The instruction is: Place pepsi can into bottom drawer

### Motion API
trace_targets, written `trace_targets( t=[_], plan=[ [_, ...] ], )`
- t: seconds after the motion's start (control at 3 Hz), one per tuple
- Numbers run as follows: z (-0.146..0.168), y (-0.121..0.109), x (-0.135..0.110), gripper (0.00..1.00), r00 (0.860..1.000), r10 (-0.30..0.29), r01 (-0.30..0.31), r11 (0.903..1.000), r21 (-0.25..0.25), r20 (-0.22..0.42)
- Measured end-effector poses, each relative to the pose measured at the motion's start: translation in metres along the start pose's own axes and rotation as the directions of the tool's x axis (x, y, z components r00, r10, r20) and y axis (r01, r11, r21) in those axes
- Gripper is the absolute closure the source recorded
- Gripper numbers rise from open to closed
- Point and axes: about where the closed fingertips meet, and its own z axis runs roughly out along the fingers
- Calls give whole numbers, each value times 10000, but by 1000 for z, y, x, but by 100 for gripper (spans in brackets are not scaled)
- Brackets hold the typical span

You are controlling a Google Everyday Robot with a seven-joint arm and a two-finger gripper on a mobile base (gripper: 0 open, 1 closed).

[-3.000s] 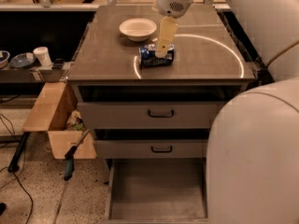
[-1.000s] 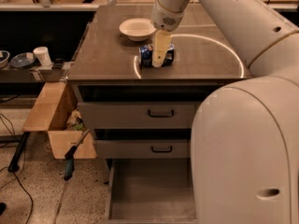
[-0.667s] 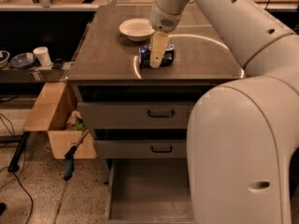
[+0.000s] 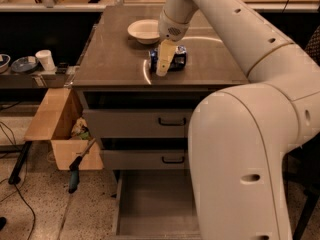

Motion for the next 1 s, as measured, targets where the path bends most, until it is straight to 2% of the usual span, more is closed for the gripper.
trace_targets(
  t=[0.33, 1.0],
  plan=[
    [1, 0, 0, 0, 10000, 15, -15, 10000, -13, 5],
    [1, 0, 0, 50, 10000, 15, -15, 10000, -14, 5]
  ],
)
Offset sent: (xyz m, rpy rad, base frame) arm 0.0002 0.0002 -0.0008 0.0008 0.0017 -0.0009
